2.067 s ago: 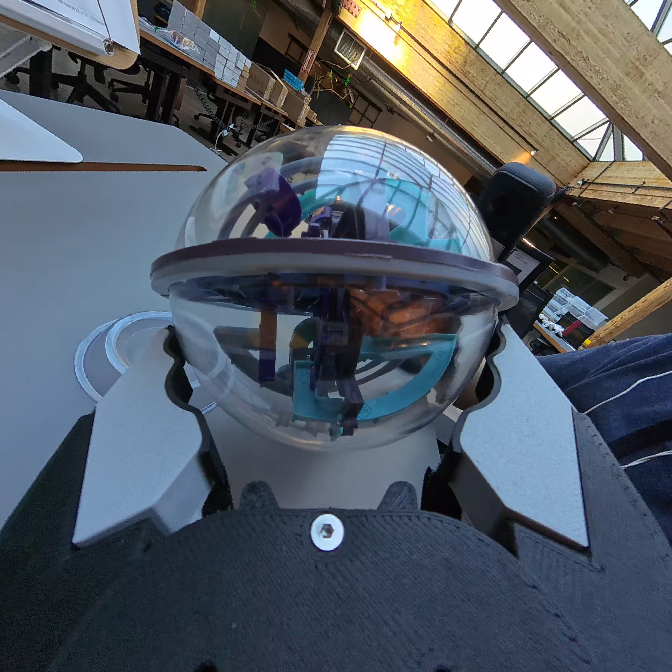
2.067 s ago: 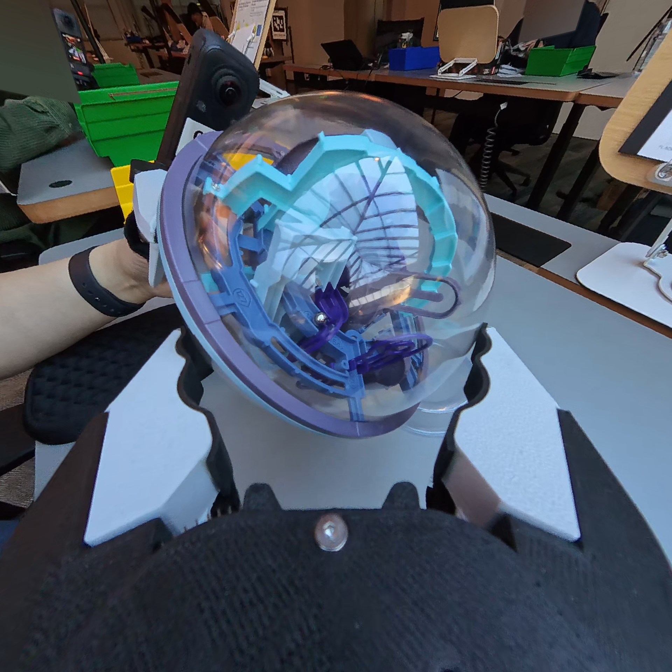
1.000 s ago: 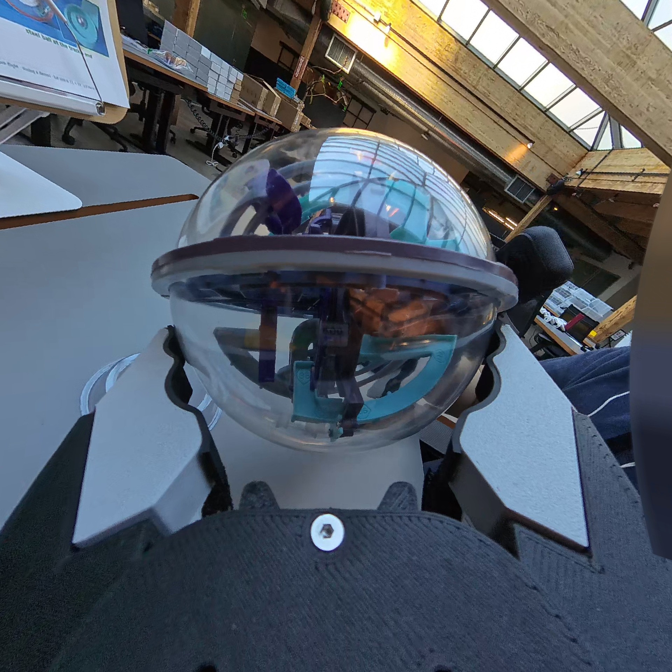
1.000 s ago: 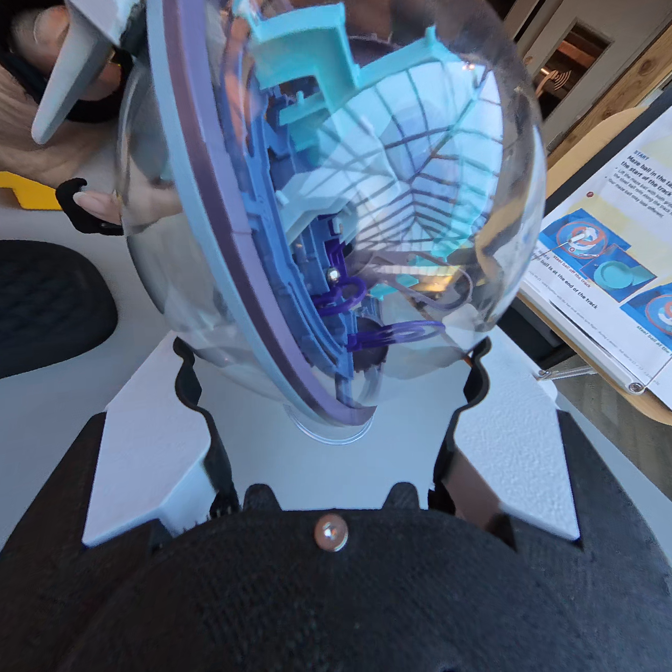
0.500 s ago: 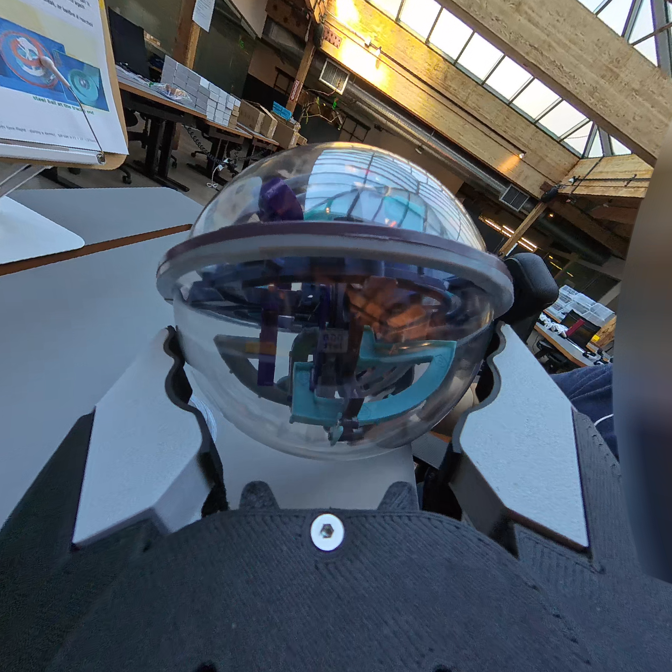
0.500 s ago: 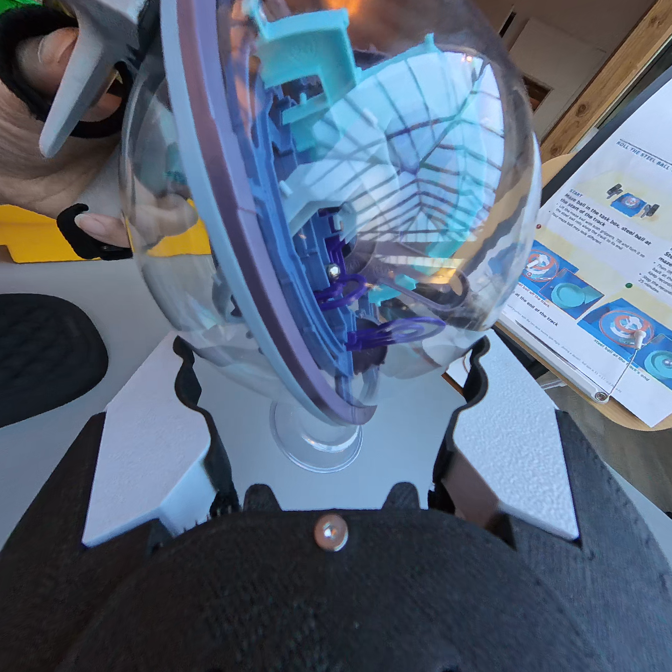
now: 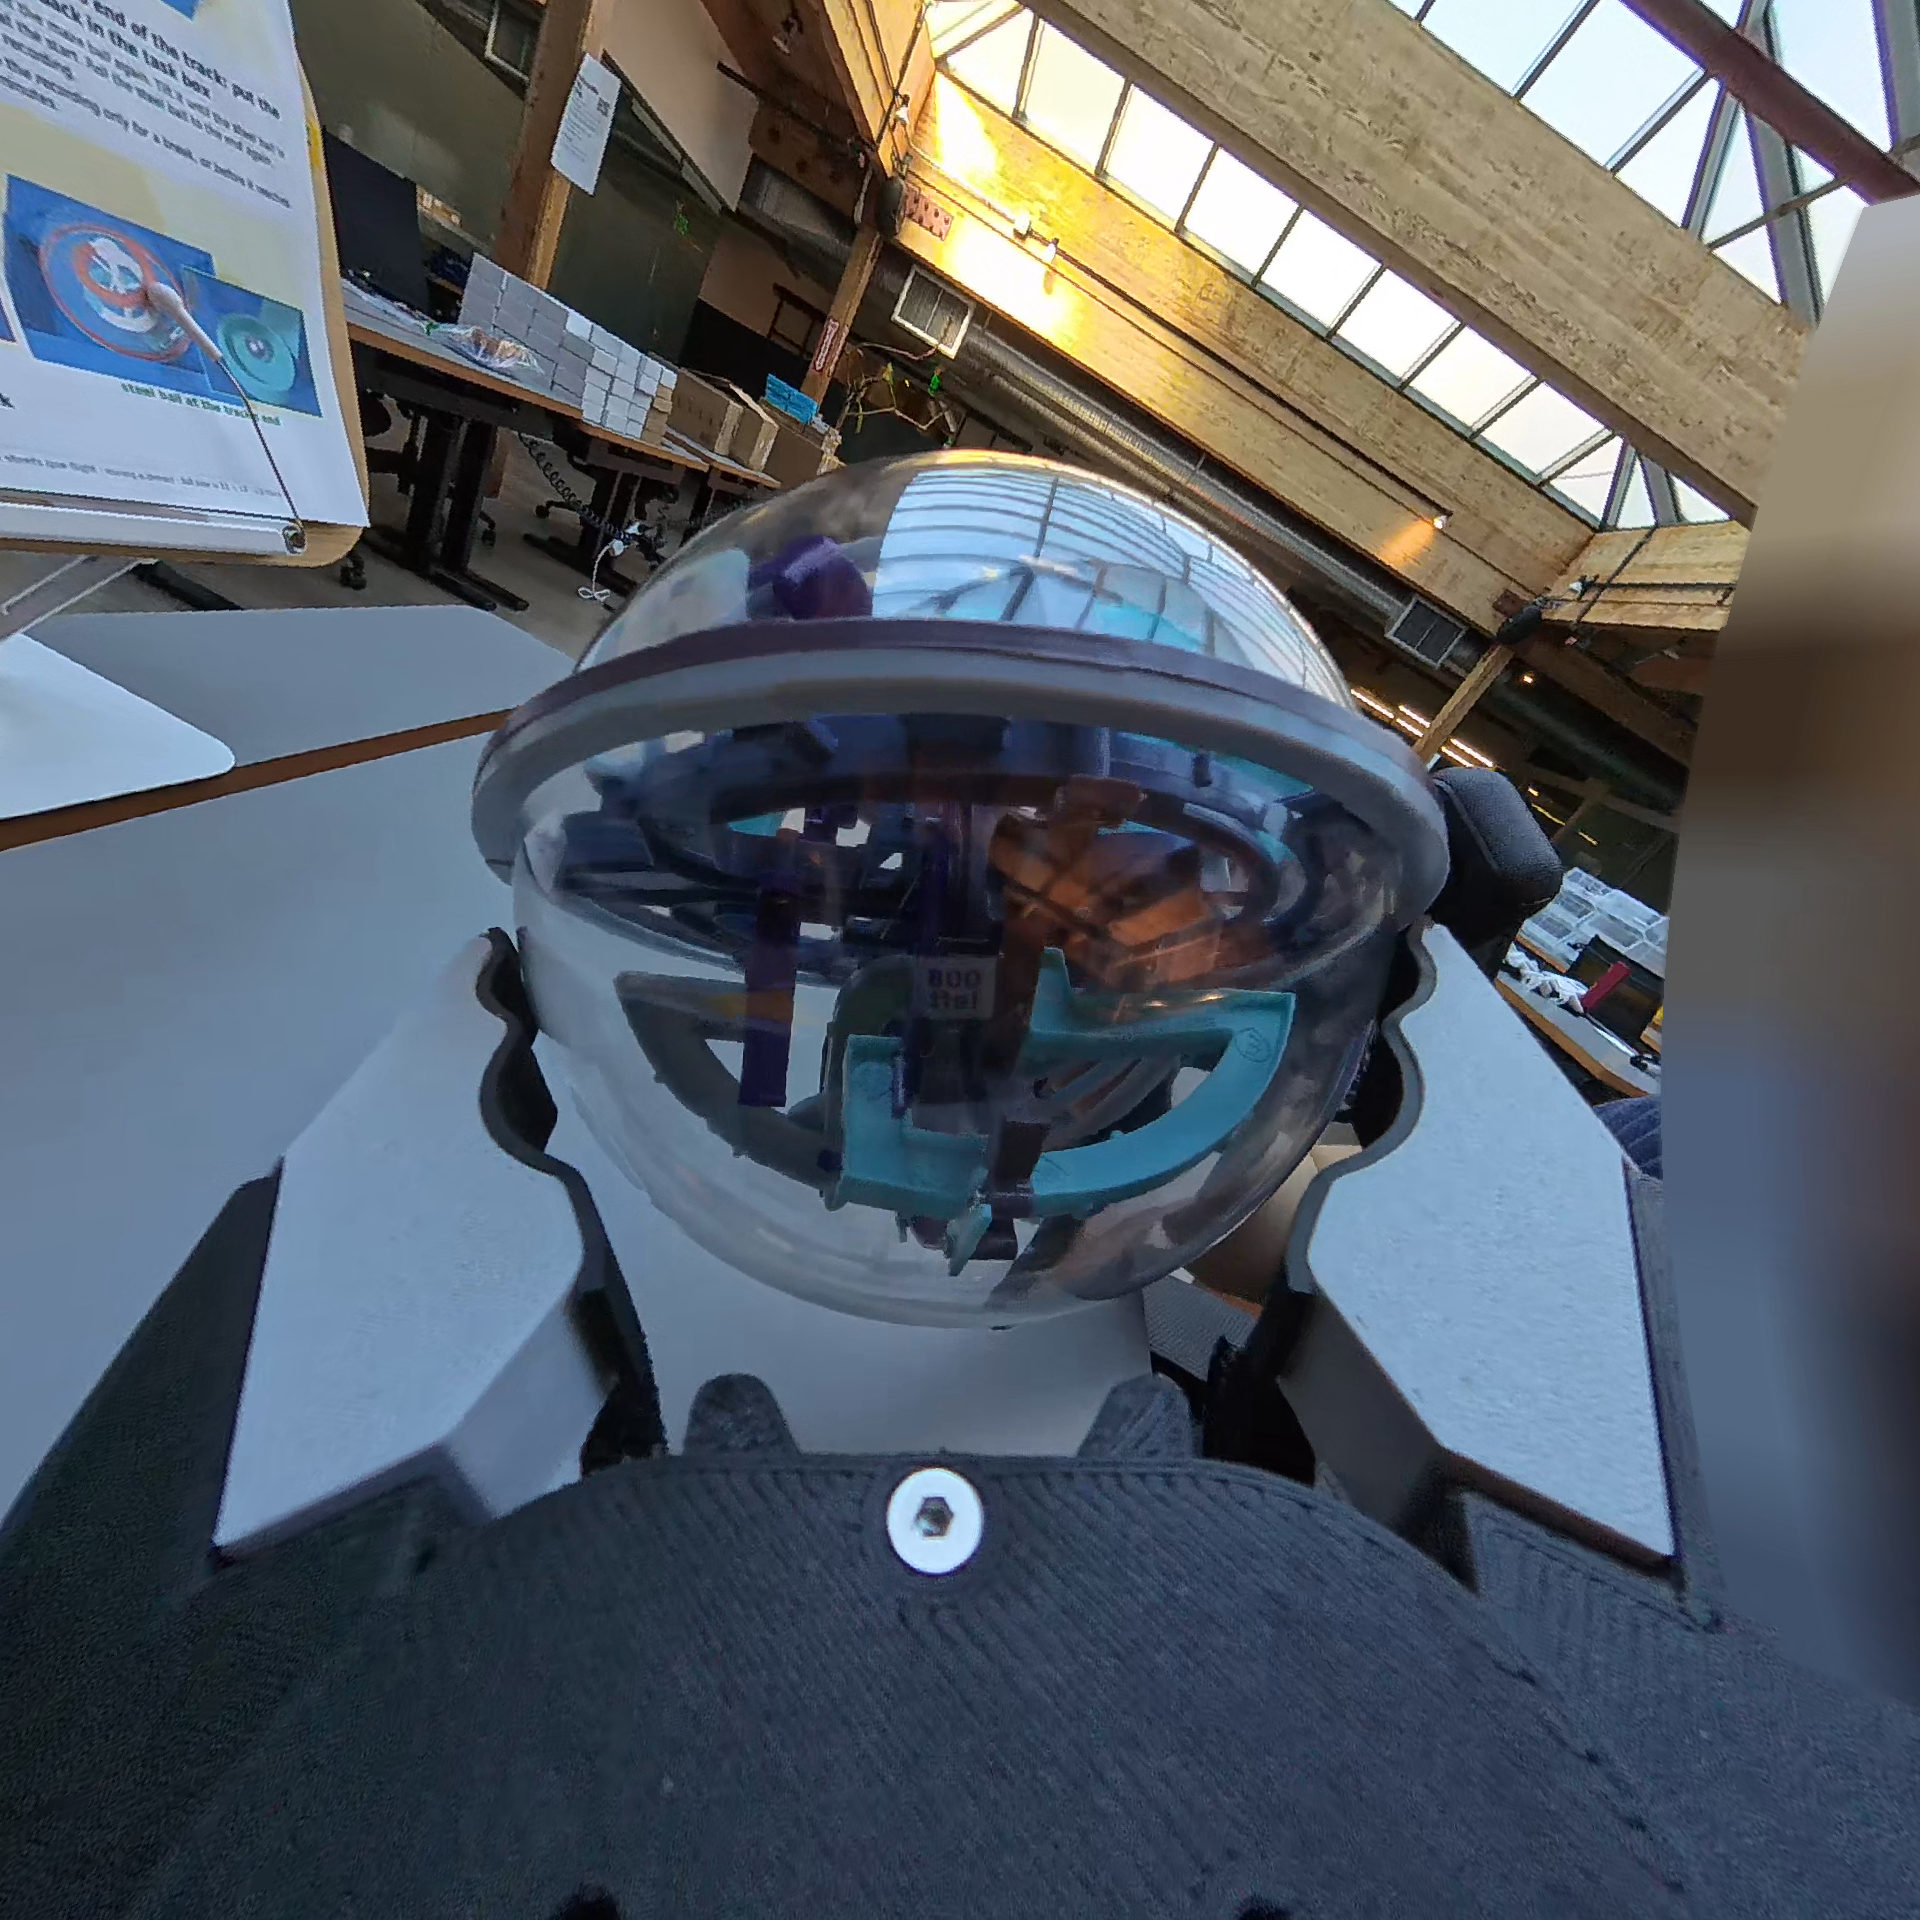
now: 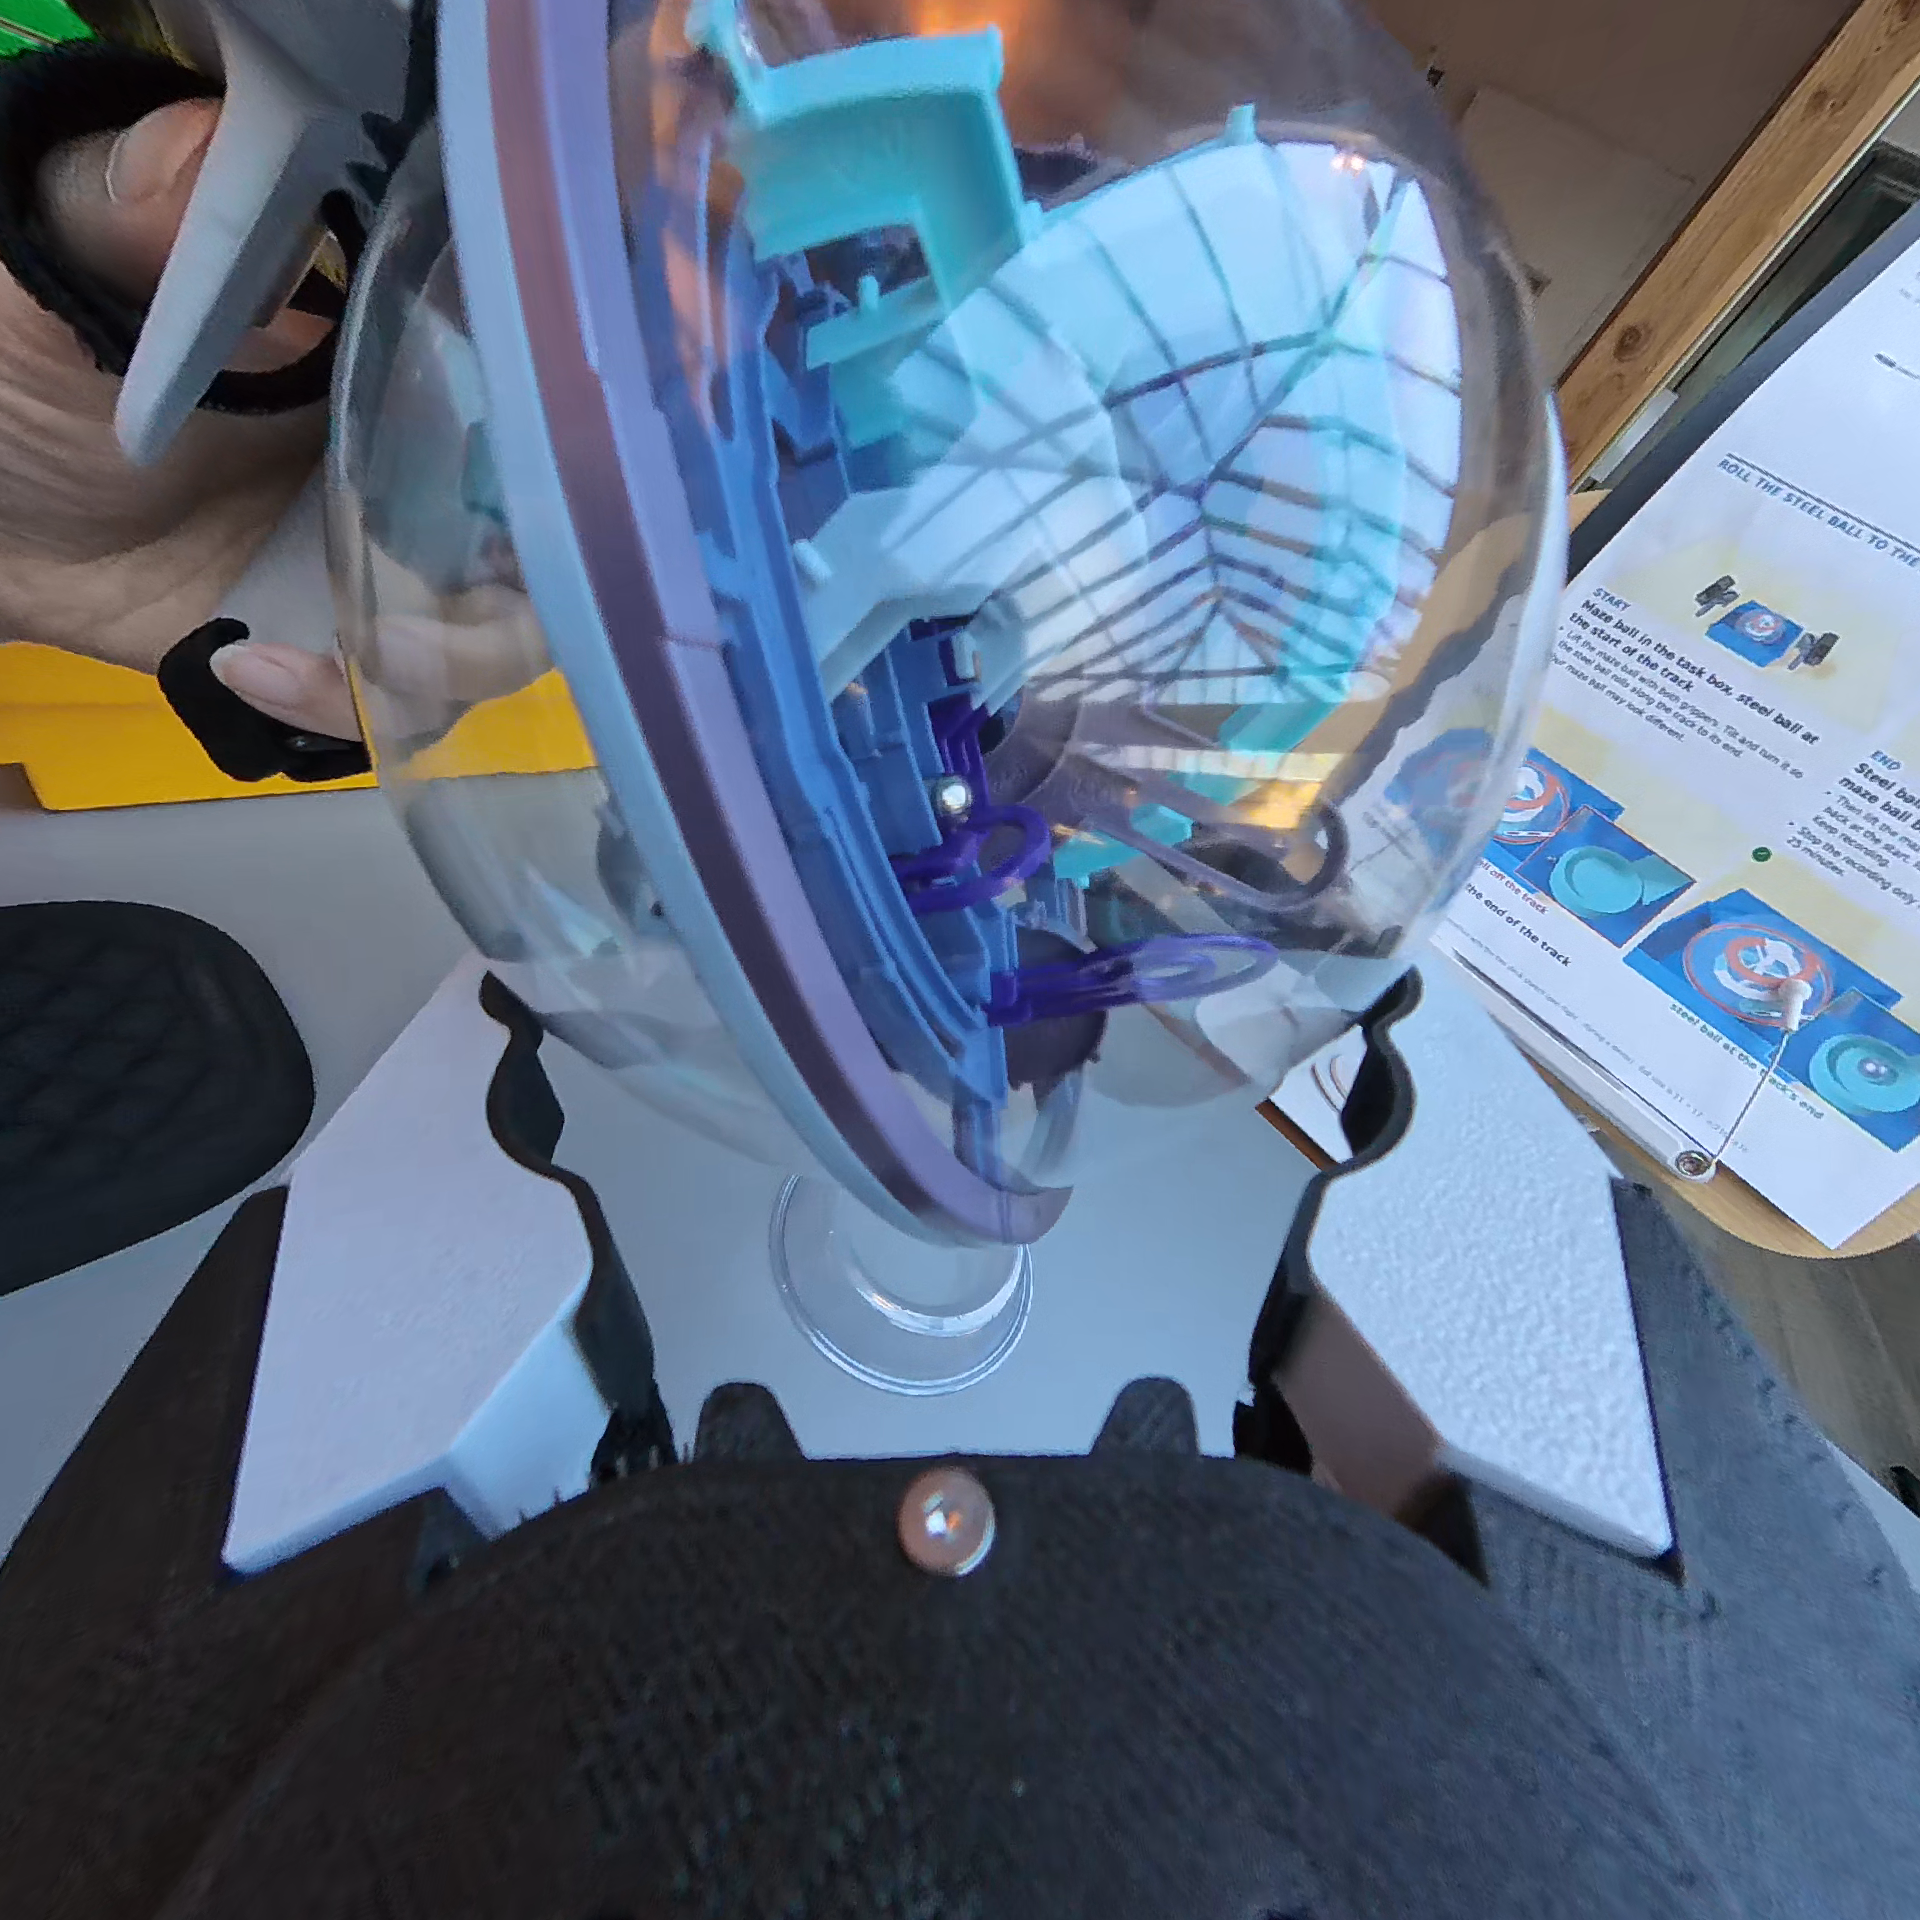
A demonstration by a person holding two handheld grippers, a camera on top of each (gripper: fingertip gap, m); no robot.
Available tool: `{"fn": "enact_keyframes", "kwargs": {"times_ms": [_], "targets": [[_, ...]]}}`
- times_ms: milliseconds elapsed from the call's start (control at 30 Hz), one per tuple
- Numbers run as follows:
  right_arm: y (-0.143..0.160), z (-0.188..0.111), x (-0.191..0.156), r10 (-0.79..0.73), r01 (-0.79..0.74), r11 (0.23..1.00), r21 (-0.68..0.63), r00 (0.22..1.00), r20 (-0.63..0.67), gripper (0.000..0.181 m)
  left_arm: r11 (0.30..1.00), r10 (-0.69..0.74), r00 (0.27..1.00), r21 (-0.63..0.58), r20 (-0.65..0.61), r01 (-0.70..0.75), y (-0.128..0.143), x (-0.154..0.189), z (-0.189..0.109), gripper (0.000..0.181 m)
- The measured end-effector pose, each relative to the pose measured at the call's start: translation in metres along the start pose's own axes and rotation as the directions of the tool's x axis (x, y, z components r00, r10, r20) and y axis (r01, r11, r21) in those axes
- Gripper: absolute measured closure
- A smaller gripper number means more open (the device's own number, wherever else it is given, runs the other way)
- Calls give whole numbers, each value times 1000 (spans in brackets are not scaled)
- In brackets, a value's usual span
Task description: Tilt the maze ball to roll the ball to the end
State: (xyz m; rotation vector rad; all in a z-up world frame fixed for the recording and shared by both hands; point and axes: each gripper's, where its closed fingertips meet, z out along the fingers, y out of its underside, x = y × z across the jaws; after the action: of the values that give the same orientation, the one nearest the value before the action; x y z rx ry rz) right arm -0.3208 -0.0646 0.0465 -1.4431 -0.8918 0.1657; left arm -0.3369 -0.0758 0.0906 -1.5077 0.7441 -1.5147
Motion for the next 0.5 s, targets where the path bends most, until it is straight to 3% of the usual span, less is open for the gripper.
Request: {"fn": "enact_keyframes", "kwargs": {"times_ms": [167,500], "targets": [[1,0,-2,-23,23,1000,-2,1000,0,27,1000,2,1000,22,-5,-2,-1,2,-4,28],[0,0,-4,-63,63,998,3,998,-15,28,995,72,997,-75,18,-70,9,4,-3,22]]}}
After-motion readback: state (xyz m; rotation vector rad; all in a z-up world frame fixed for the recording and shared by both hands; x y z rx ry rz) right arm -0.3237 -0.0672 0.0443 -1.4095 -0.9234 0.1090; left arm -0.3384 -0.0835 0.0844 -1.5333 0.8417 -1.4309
